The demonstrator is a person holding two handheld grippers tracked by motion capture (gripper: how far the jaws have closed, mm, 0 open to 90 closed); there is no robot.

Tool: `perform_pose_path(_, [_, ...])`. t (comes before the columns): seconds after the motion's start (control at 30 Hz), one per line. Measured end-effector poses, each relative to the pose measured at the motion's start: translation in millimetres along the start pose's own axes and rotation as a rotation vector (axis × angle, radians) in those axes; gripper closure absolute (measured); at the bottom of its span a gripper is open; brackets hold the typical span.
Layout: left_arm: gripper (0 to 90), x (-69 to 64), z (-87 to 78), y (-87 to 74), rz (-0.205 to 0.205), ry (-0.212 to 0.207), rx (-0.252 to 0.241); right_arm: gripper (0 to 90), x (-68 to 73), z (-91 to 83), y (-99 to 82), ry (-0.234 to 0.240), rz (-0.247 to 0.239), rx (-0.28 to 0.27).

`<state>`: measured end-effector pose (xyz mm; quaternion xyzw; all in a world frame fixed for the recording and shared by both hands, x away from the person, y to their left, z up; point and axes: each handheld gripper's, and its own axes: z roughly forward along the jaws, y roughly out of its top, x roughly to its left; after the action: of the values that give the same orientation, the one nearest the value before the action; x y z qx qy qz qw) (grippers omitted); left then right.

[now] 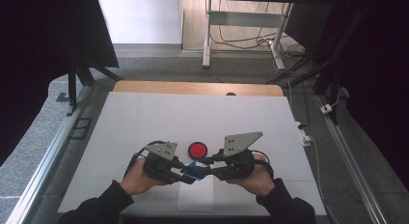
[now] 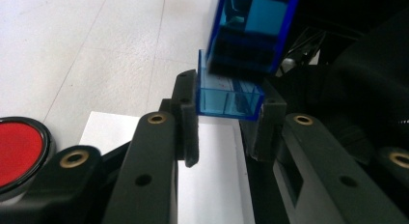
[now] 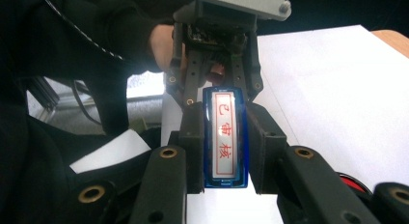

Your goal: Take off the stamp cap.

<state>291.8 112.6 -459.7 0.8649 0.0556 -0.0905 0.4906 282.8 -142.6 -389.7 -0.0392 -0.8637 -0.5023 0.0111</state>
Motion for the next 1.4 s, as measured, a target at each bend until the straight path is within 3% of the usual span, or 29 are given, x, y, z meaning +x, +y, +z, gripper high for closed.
perform_pose_path(0.5, [69.0,-3.4,0.0,-0.2,-0.001,0.048,0.036,71.2,-2.9,-1.8,-1.9,-0.029,0.014,0.001])
perform_pose_path(0.73, [68.9,-7.1,-5.4,-1.8,-0.054,0.102,0.057,71.1,-4.4,-3.0,-3.3,-0.055,0.021,0.001])
perform_pose_path(0.83, [68.8,-11.0,-10.8,-3.0,-0.071,0.147,0.067,71.1,-4.6,-4.7,-3.4,-0.066,0.026,0.000])
perform_pose_path(1.03, [68.7,-16.7,-19.8,-3.5,-0.124,0.181,0.074,71.1,-5.4,-7.0,-3.5,-0.081,0.030,-0.010])
perform_pose_path(1.33, [68.6,-28.5,-39.1,-11.4,-0.171,0.260,0.047,71.1,-7.7,-8.1,-3.9,-0.094,0.041,-0.017])
perform_pose_path(1.4, [68.6,-30.3,-42.7,-14.0,-0.201,0.269,0.040,71.1,-8.0,-7.9,-4.1,-0.096,0.044,-0.015])
